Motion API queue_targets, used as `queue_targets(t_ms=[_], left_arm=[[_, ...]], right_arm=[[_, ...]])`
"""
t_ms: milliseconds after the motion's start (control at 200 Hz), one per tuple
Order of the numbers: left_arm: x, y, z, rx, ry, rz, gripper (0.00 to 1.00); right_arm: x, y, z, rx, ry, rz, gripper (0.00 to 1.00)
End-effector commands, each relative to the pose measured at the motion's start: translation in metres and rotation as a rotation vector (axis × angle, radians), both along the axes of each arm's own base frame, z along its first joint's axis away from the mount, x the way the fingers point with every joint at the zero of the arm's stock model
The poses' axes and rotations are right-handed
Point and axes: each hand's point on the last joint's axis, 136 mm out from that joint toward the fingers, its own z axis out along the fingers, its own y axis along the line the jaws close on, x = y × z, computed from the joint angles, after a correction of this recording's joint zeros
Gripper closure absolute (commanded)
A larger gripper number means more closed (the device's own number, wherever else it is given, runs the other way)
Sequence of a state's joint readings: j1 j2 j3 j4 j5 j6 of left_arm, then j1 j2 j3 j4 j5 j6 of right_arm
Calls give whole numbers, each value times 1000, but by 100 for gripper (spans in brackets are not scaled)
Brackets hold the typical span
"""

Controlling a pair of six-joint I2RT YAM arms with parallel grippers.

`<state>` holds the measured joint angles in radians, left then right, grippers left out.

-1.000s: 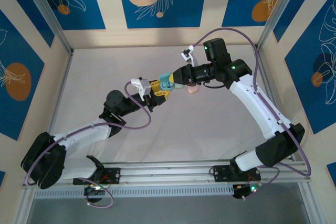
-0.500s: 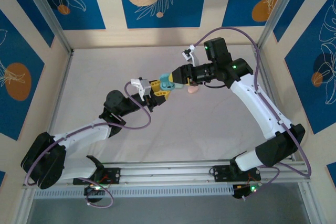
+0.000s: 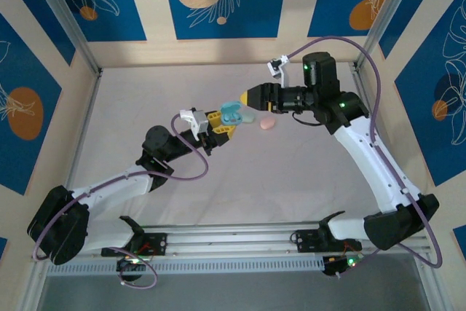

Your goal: Insert the wireless bluetooth earbuds into the charging case

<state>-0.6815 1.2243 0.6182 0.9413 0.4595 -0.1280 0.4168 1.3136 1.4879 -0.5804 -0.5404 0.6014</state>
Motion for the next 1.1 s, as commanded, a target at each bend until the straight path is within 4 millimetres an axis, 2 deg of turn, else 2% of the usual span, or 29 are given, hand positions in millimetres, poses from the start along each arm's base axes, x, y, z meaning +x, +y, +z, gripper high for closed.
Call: queue_targets(t_ms=[0, 125, 290, 470, 645, 905, 1095], left_arm=[[-7, -2, 18, -27, -48, -23, 72], [-6, -2, 14, -29, -41, -16, 72], [-6, -2, 15, -32, -37, -22, 72], [-6, -2, 17, -28, -41, -17, 72], [-4, -1, 16, -23, -47, -2, 72], [-3, 0, 19, -32, -52, 8, 72], [-3, -1, 20, -37, -58, 3, 72]], right_arm=[[18, 6, -3, 44, 84, -54, 30], [23, 19, -4, 39, 129, -16, 29], [28, 33, -27, -52, 221, 26, 27], [18, 48, -39, -71, 250, 108, 27], [3, 43, -46, -97, 264, 144, 28], [-19, 35, -43, -1, 314, 201, 32], [-27, 33, -37, 111, 393, 262, 43]])
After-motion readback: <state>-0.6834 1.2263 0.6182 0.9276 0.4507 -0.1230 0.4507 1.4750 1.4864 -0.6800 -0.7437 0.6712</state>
